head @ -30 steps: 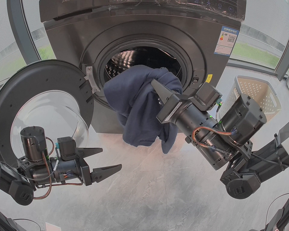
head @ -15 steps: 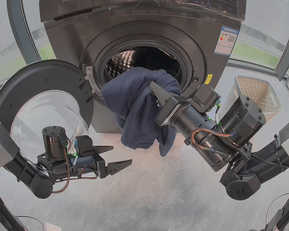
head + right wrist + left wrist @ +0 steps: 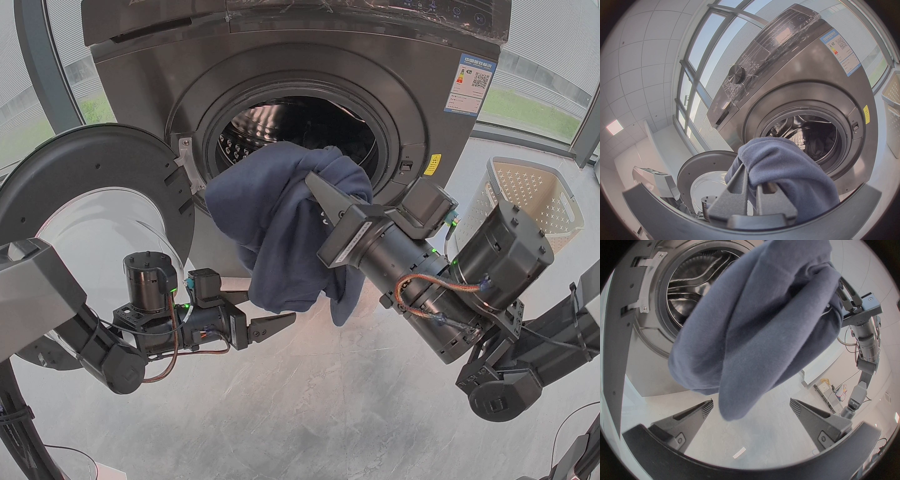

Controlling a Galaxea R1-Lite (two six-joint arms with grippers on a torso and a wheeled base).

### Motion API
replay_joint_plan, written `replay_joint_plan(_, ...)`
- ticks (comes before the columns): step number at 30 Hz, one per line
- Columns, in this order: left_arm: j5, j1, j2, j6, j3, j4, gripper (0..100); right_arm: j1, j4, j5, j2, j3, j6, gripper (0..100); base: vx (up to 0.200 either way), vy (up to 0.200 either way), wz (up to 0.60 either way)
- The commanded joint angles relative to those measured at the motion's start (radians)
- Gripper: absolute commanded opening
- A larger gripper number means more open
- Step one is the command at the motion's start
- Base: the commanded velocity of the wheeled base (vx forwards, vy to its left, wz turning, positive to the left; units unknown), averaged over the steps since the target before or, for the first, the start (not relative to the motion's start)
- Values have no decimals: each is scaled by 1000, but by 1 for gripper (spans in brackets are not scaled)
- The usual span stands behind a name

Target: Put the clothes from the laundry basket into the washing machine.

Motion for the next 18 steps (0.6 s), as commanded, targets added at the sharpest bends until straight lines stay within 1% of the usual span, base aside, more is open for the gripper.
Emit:
replay_joint_plan(1,-2,-17,39,-16,-43,-3,100,5,-6,-1,1,1,-1,0,0,0,0)
replay_joint_plan(7,-5,-54,45,-42,-62,-7,100,3,-6,1,0,4,-1,0,0,0,0)
replay_joint_plan(10,-2,-65,59,-51,-70,-41,100,3,-11,1,1,6,-1,0,0,0,0)
replay_joint_plan(15,17,-68,105,-56,-89,-116,100,3,-14,-1,1,7,-1,0,0,0,0)
replay_joint_plan(16,23,-68,107,-56,-86,-124,0,3,-14,-1,0,7,-1,0,0,0,0)
replay_joint_plan(18,34,-74,104,-56,-80,-127,0,3,-14,1,-2,13,-1,0,0,0,0)
